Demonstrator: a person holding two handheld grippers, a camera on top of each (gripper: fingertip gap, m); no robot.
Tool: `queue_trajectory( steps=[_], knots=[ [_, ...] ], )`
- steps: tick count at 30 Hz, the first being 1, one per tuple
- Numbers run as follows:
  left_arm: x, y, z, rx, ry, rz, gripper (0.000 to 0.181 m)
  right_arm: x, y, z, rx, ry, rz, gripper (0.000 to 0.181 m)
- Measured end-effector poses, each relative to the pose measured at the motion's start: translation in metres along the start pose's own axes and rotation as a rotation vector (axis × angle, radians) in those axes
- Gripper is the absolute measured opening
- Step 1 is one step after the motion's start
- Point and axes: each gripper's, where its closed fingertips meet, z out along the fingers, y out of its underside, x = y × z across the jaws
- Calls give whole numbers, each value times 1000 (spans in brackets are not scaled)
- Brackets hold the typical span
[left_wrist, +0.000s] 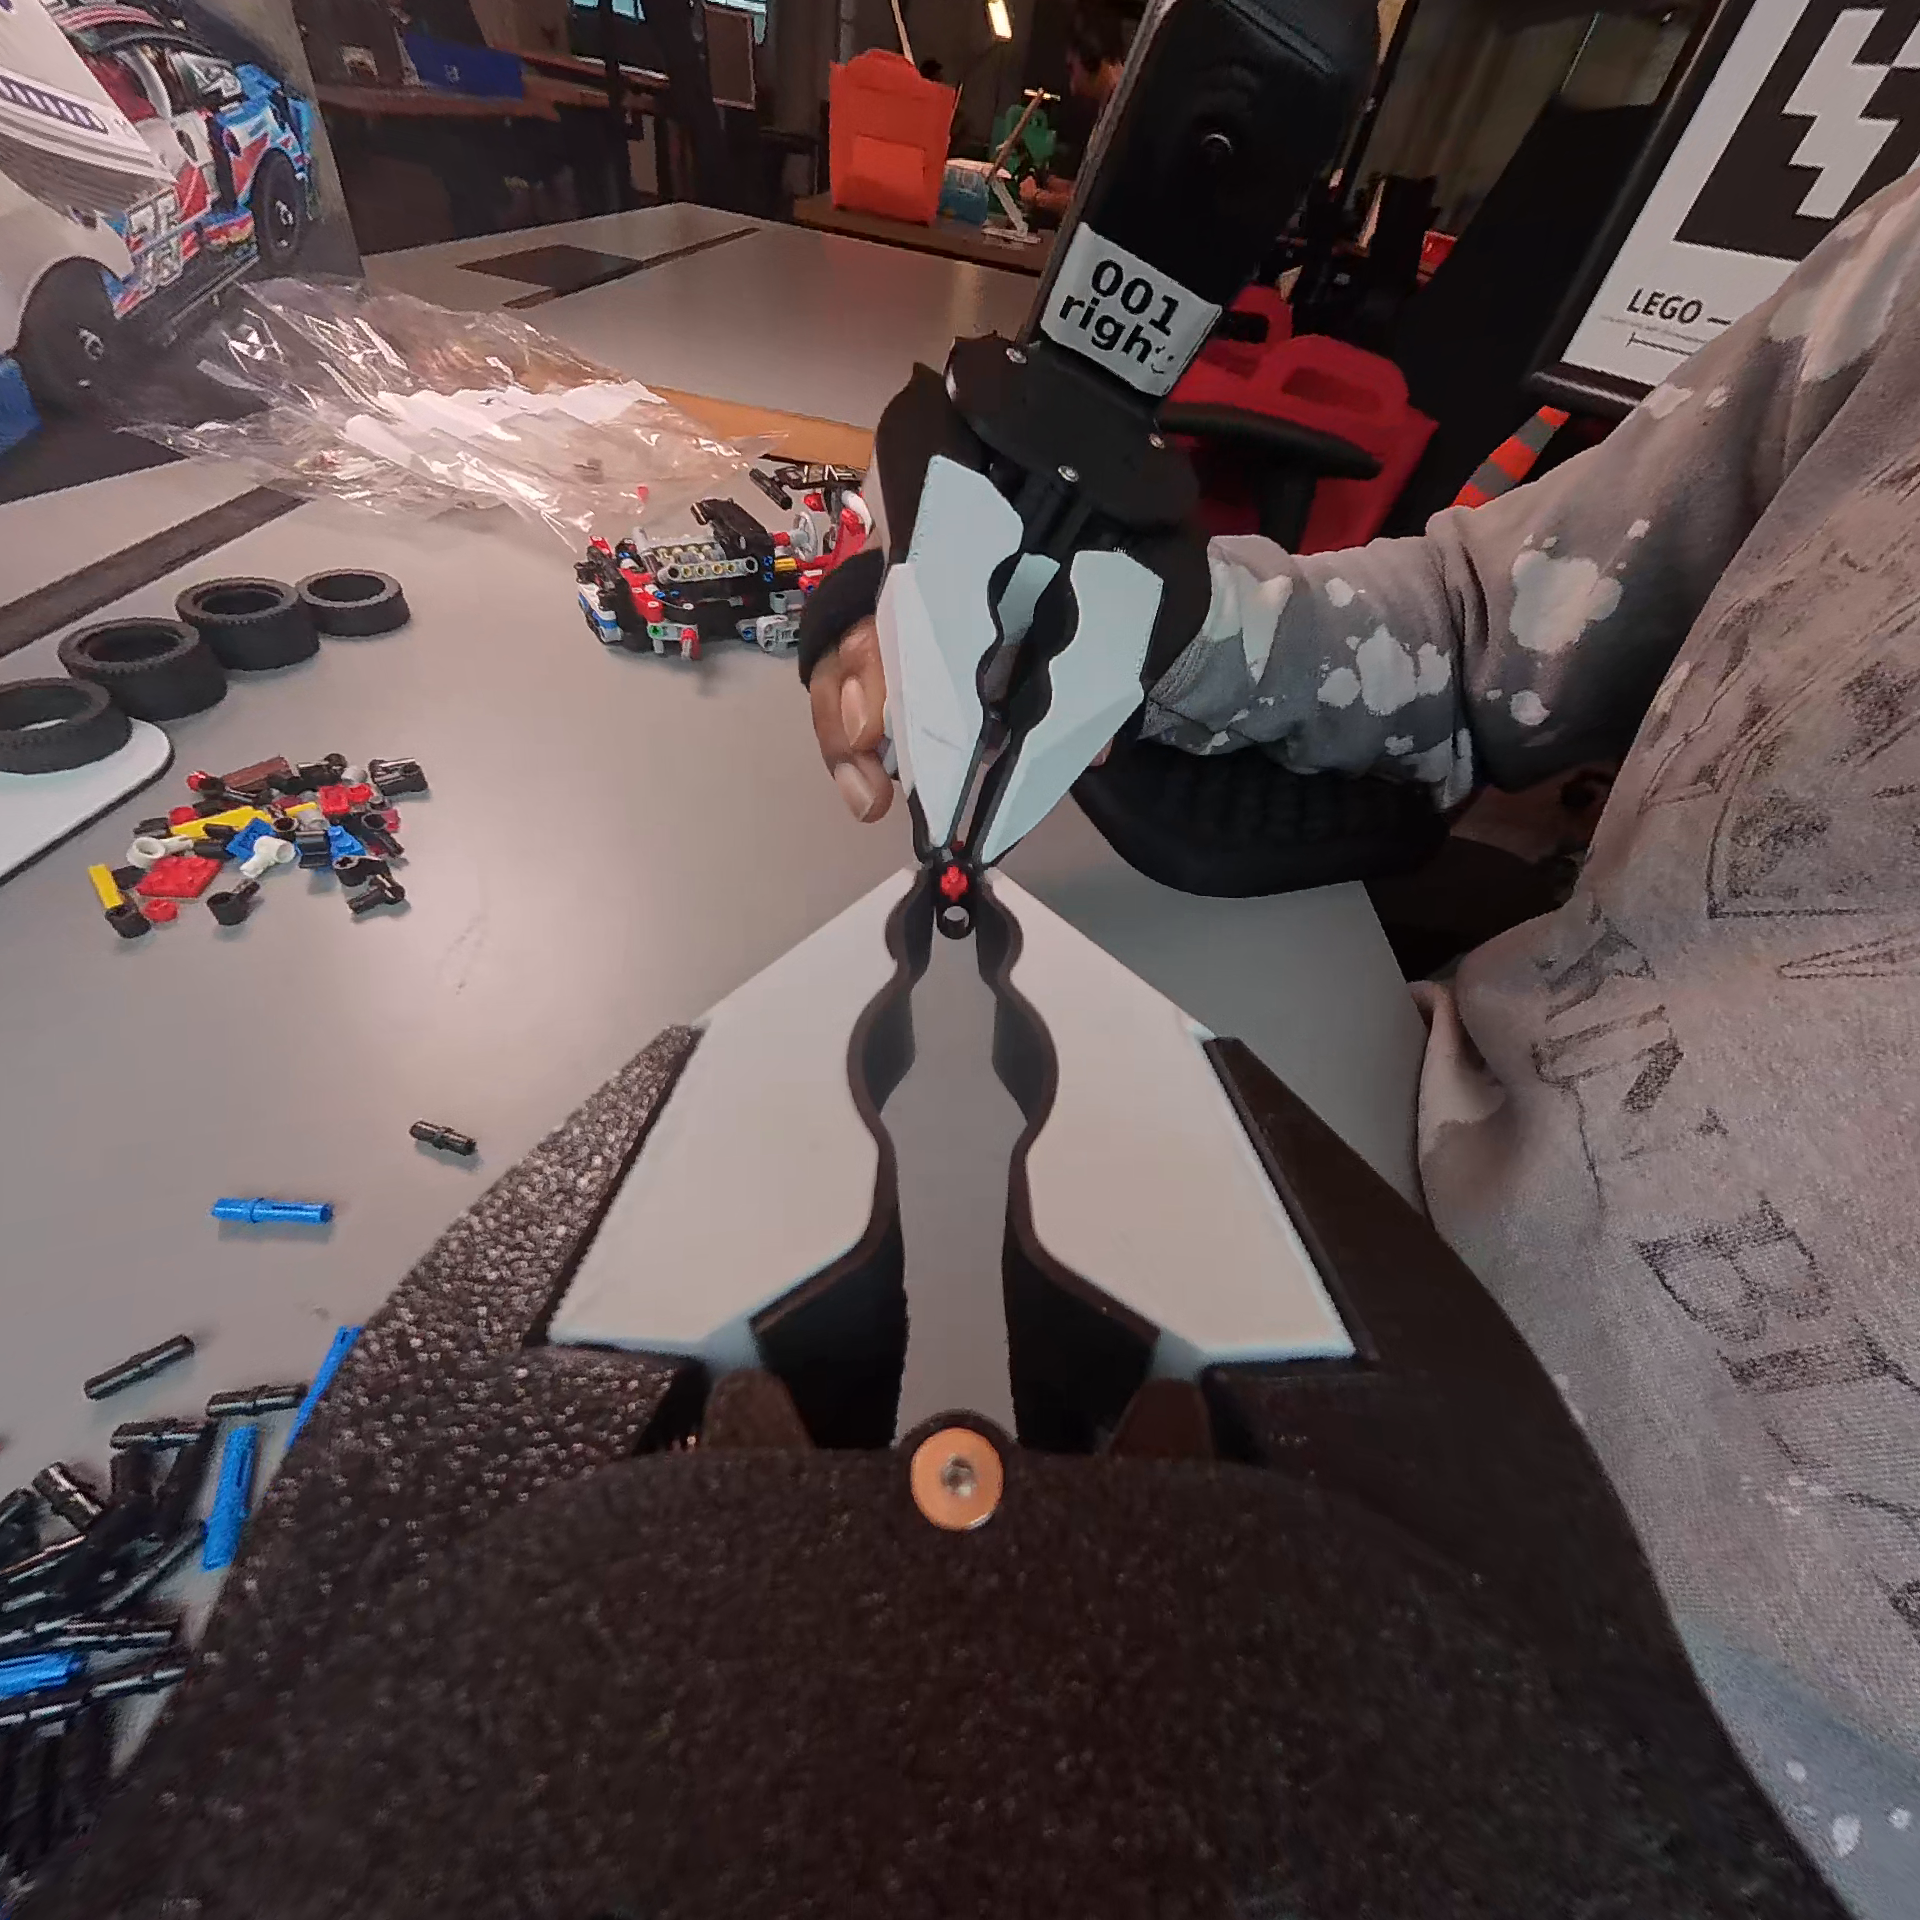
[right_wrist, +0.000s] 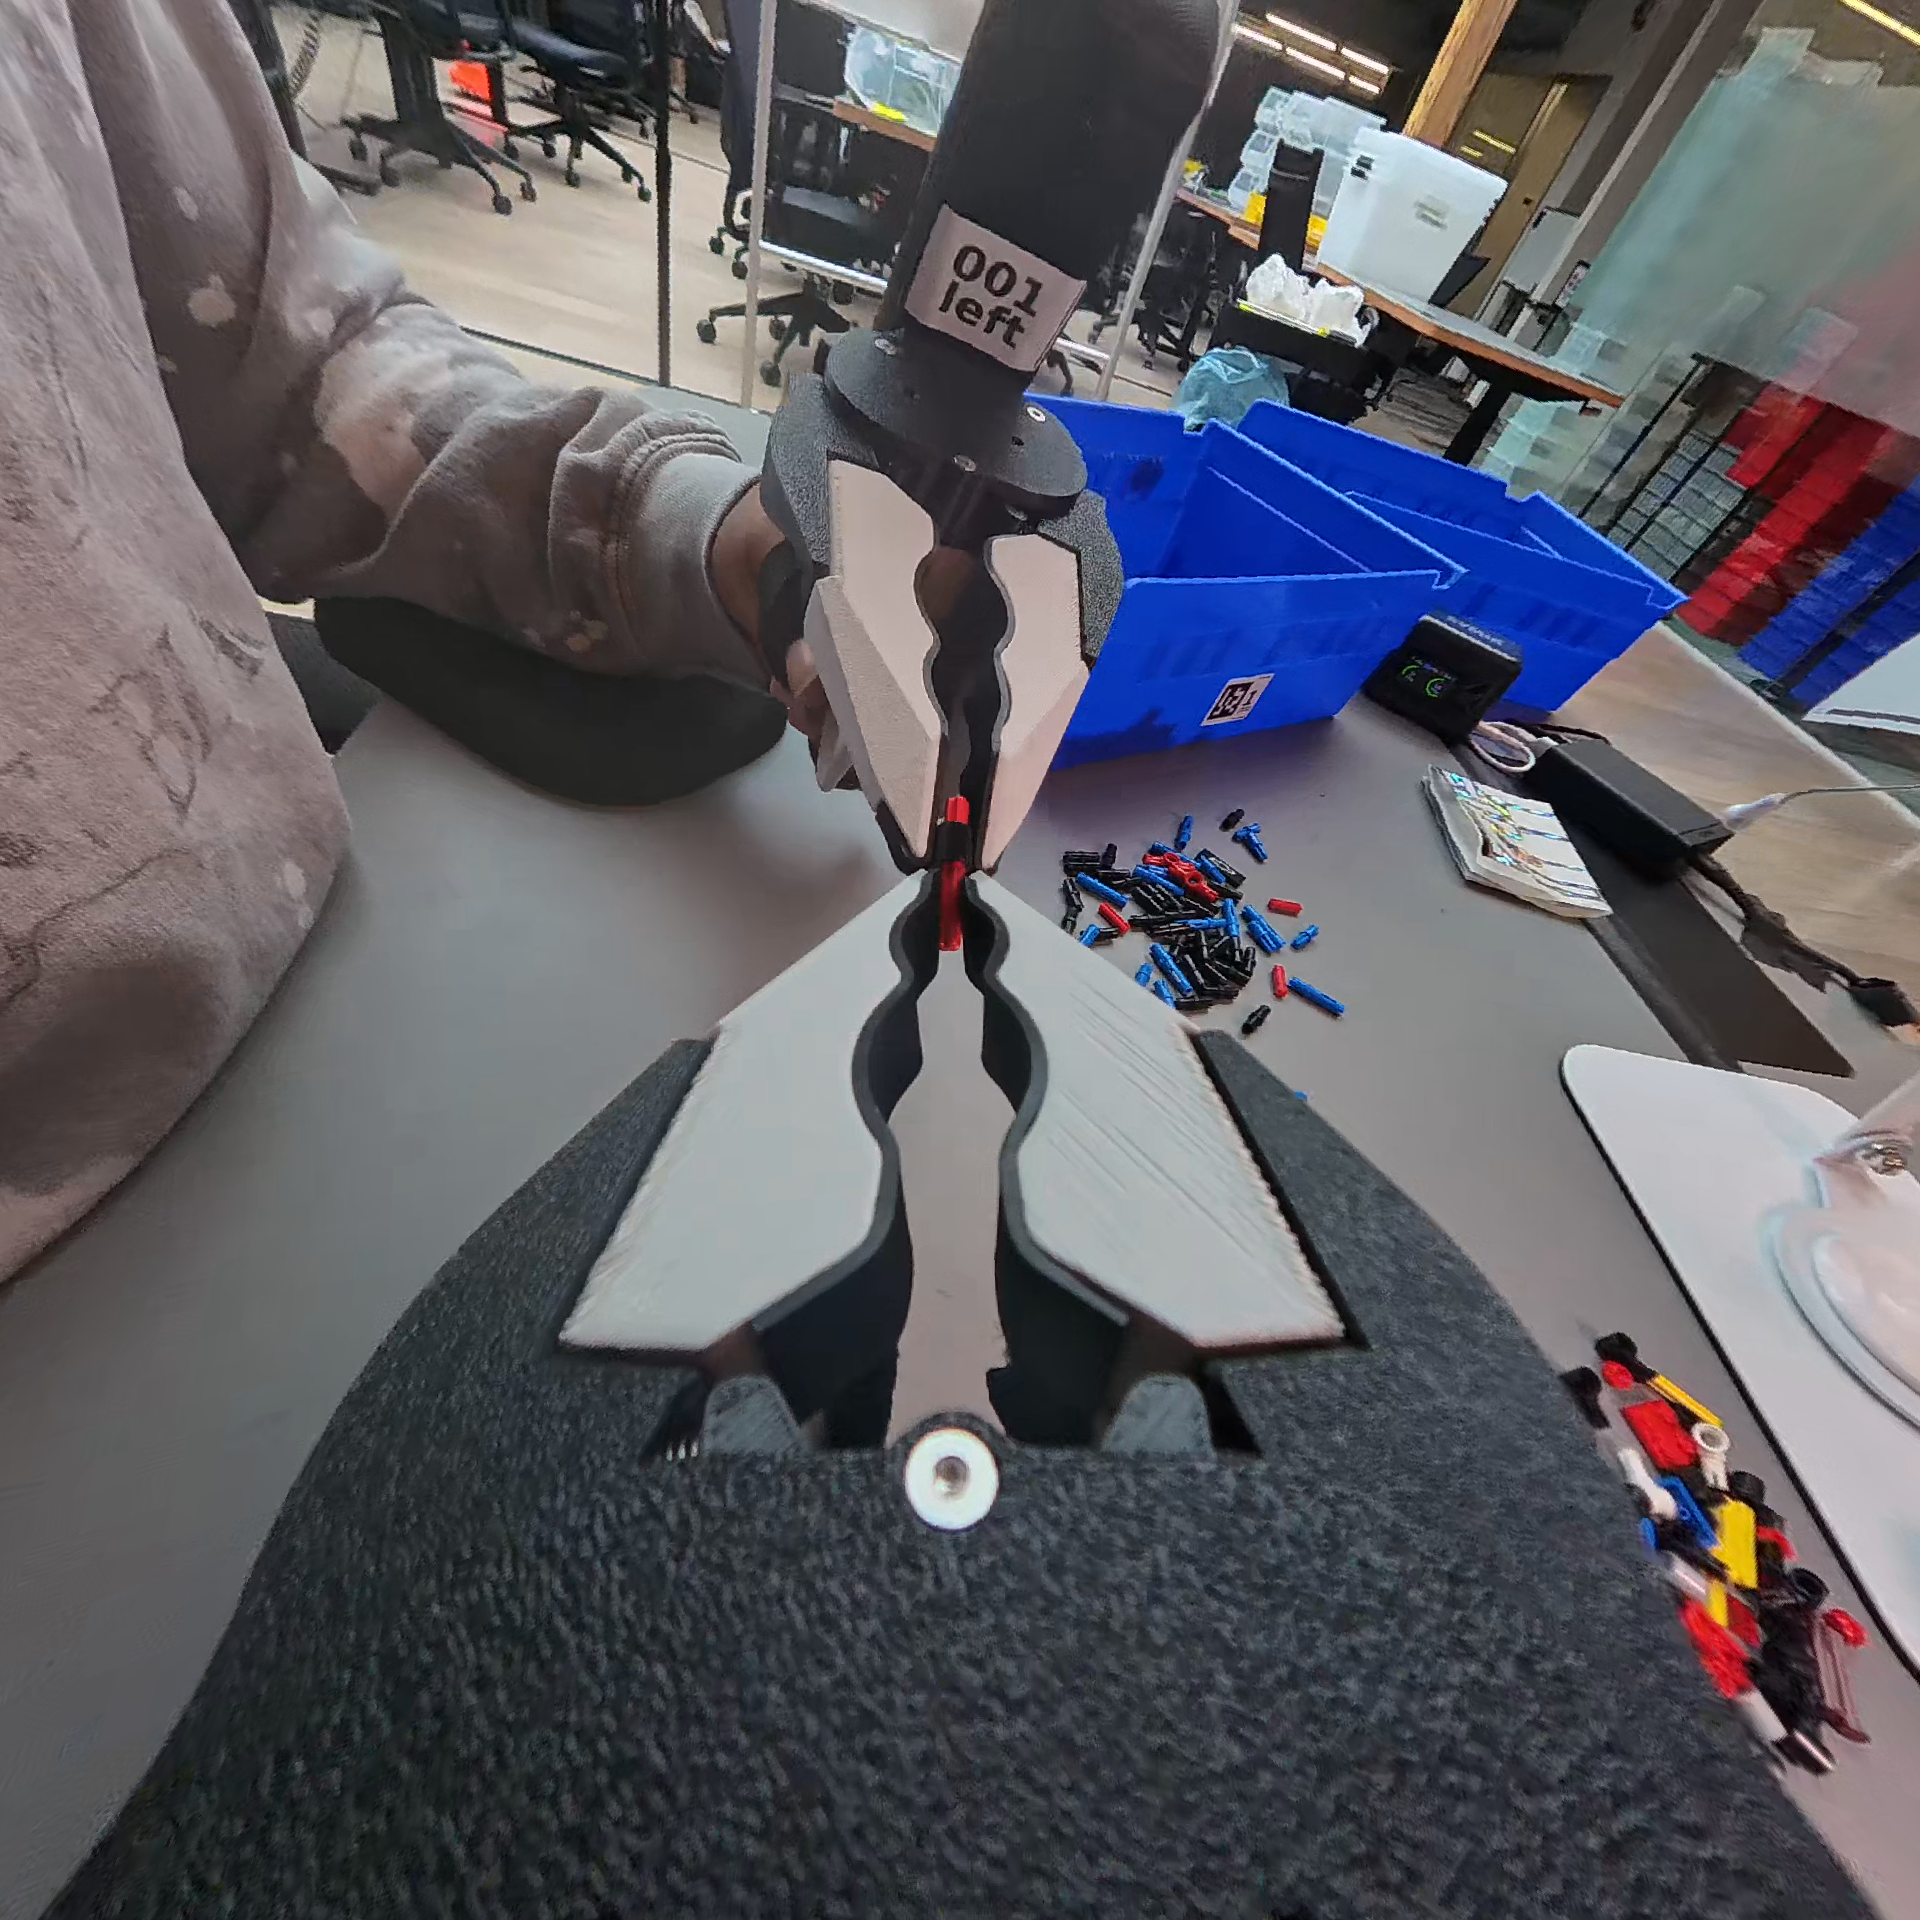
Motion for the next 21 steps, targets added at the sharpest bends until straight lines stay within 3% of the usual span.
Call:
queue_trajectory(
  steps=[1,12,16,21],
  knots=[
    [0,-1,0,-1,-4,9,5,0,-1,0,7,-9,13,3],
    [0,-9,-9,4,-44,80,4,3,-4,-7,34,-56,96,2],
    [-31,-33,-62,152,-169,37,4,32,23,-37,-14,49,161,2],
    [-56,-13,-62,51,-298,30,5,36,19,-28,-19,75,133,2]
  ],
)
